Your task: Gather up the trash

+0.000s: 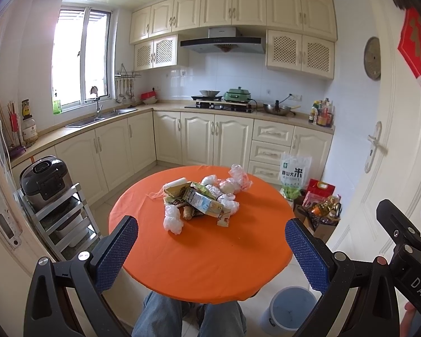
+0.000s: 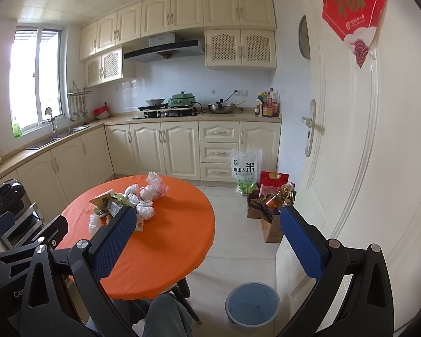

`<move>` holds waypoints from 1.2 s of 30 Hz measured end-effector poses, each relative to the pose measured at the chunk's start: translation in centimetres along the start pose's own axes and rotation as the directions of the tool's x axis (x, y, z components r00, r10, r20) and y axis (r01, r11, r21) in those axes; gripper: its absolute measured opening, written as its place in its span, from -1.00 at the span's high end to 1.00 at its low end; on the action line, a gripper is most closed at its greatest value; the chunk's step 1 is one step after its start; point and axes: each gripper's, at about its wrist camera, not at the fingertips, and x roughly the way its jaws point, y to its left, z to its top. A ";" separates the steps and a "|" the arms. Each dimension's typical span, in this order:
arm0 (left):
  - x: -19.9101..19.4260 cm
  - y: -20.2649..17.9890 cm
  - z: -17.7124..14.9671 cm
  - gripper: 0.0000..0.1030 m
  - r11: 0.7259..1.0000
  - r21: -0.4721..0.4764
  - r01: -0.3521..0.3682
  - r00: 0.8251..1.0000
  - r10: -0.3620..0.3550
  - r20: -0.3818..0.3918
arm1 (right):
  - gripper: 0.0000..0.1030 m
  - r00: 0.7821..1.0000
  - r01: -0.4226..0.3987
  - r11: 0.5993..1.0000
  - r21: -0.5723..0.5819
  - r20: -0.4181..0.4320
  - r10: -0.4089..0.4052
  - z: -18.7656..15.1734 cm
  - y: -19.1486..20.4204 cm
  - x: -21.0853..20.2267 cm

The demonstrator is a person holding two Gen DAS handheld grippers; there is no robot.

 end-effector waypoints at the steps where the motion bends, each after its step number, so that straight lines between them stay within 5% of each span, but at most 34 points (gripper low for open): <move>1: 0.1 -0.1 0.1 -0.99 1.000 0.004 0.001 1.000 -0.001 0.001 | -1.00 1.000 0.000 1.000 0.002 -0.002 0.000 0.1 -0.1 0.1; 18: 7.8 1.9 2.6 -0.99 1.000 -0.015 0.013 0.991 -0.015 -0.131 | -1.00 0.993 0.003 1.000 -0.024 -0.116 -0.005 0.4 3.1 6.8; 26: 14.6 4.3 4.4 -0.99 1.000 -0.013 -0.004 0.967 0.001 -0.256 | -1.00 0.972 0.002 0.999 -0.044 -0.233 -0.012 -0.4 6.4 13.1; 36: 22.0 9.0 5.3 -0.98 0.999 -0.043 0.013 0.923 -0.028 -0.383 | -1.00 0.921 -0.006 0.998 -0.058 -0.389 -0.017 -2.2 10.9 21.3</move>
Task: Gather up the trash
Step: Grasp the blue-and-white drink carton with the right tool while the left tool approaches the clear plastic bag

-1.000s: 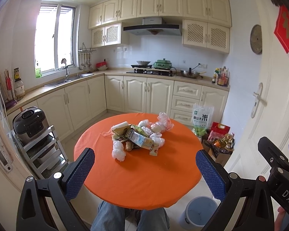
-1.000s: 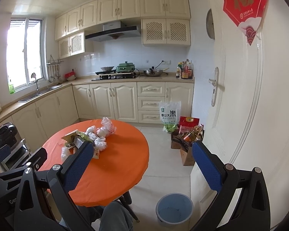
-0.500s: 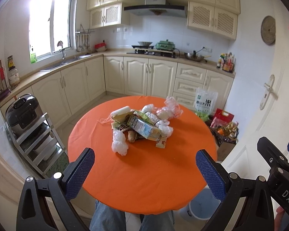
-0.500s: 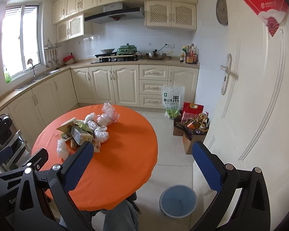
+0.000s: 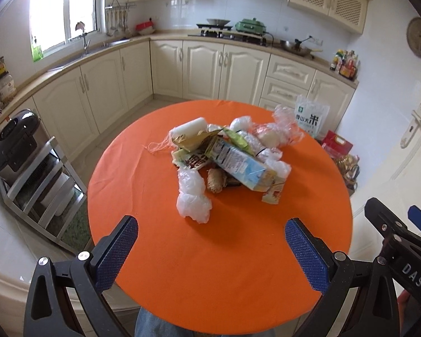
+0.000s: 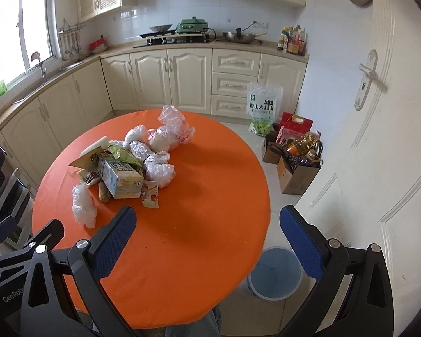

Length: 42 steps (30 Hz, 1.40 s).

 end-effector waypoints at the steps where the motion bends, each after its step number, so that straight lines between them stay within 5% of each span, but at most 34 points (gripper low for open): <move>1: 0.5 0.6 0.3 -0.98 1.000 -0.003 -0.009 1.000 0.009 -0.010 | -1.00 1.000 -0.005 1.000 -0.001 -0.020 0.005 0.1 0.5 1.0; 14: 8.7 9.0 3.8 -0.95 0.991 -0.111 -0.077 0.990 0.063 -0.129 | -1.00 0.983 -0.084 0.988 -0.132 -0.174 0.061 2.4 8.4 10.6; 33: 14.1 12.1 4.1 -0.91 0.979 -0.199 -0.050 0.988 0.019 -0.155 | -0.98 0.958 -0.116 0.945 -0.307 -0.287 0.024 3.0 15.2 18.3; 39: 14.3 12.7 3.8 -0.91 0.972 -0.231 -0.047 0.987 0.009 -0.163 | -0.18 0.955 -0.174 0.929 -0.327 -0.285 0.079 2.8 15.9 17.7; 42: 13.8 12.6 3.7 -0.91 0.970 -0.238 -0.043 0.988 0.005 -0.158 | 0.03 0.957 -0.186 0.926 -0.328 -0.275 0.095 2.7 15.8 16.9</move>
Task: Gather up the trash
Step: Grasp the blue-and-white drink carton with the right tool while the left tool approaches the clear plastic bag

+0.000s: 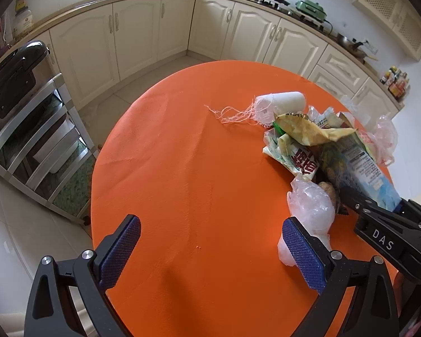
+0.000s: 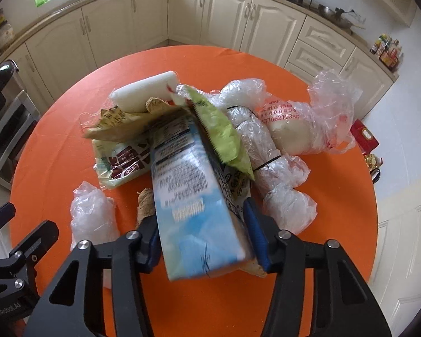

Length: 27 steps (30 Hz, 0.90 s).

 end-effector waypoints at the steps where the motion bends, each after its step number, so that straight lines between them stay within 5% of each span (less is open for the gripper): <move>1: -0.3 -0.1 -0.1 -0.91 1.000 0.001 0.003 1.000 -0.003 0.004 | 0.05 1.000 -0.004 1.000 0.000 0.010 0.004 0.0 0.0 -0.4; 6: -1.5 -0.9 -0.4 -0.91 1.000 0.020 0.021 1.000 -0.021 0.016 | 0.24 0.995 -0.073 0.997 0.026 0.067 0.071 -0.6 -0.9 -3.0; 13: -2.3 -3.2 -1.0 -0.91 0.996 0.072 0.057 0.998 -0.057 -0.001 | 0.24 0.986 -0.111 0.988 0.106 0.136 0.097 -2.0 -3.6 -6.7; 21: -1.2 -5.3 -1.0 -0.91 0.991 0.118 0.066 0.997 -0.061 -0.043 | 0.24 0.976 -0.103 0.971 0.214 0.213 0.057 -4.2 -7.7 -10.0; 27: -0.2 -6.4 -0.4 -0.71 0.988 0.140 0.068 0.996 -0.060 -0.060 | 0.24 0.981 -0.071 0.957 0.281 0.192 0.017 -5.1 -9.7 -9.1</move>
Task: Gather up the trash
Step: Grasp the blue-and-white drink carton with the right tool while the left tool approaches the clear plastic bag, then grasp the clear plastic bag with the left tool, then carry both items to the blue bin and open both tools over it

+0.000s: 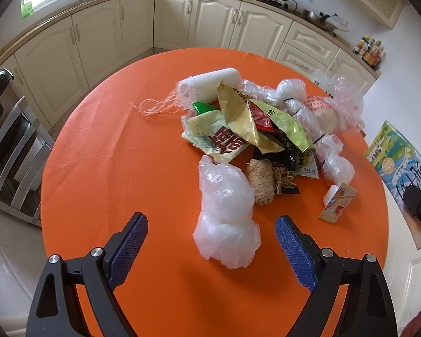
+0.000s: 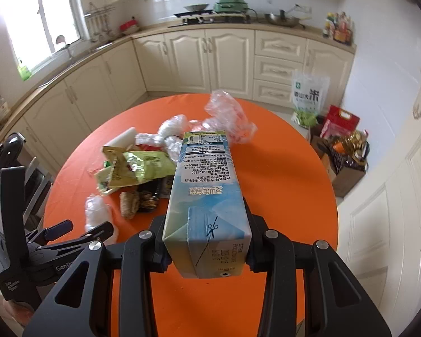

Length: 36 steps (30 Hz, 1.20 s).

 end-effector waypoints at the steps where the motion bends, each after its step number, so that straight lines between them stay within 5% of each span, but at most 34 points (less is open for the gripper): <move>1: 0.4 -0.4 0.0 -0.65 1.000 0.005 -0.002 1.000 0.002 0.000 | 0.24 1.000 -0.001 1.000 0.015 -0.007 0.001 0.0 -0.4 0.3; 8: 2.8 -0.9 0.5 0.16 1.000 -0.003 -0.005 0.999 0.005 -0.049 | 0.24 1.000 0.009 0.998 0.060 -0.027 -0.007 -0.6 -2.2 1.6; 22: -3.5 -4.0 -1.4 0.23 0.996 0.074 -0.049 0.991 0.040 0.125 | 0.24 1.000 -0.021 0.996 0.090 -0.005 0.021 -2.2 -3.1 -1.4; 31: -6.8 -9.4 -4.3 0.23 0.979 0.201 0.025 0.987 -0.056 0.150 | 0.24 0.997 0.058 0.979 0.194 0.042 -0.068 -4.8 -7.4 -7.3; 36: -8.2 -14.5 -6.5 0.23 0.937 0.336 0.099 0.979 -0.152 0.133 | 0.24 0.985 0.136 0.947 0.290 0.064 -0.161 -7.3 -11.2 -11.0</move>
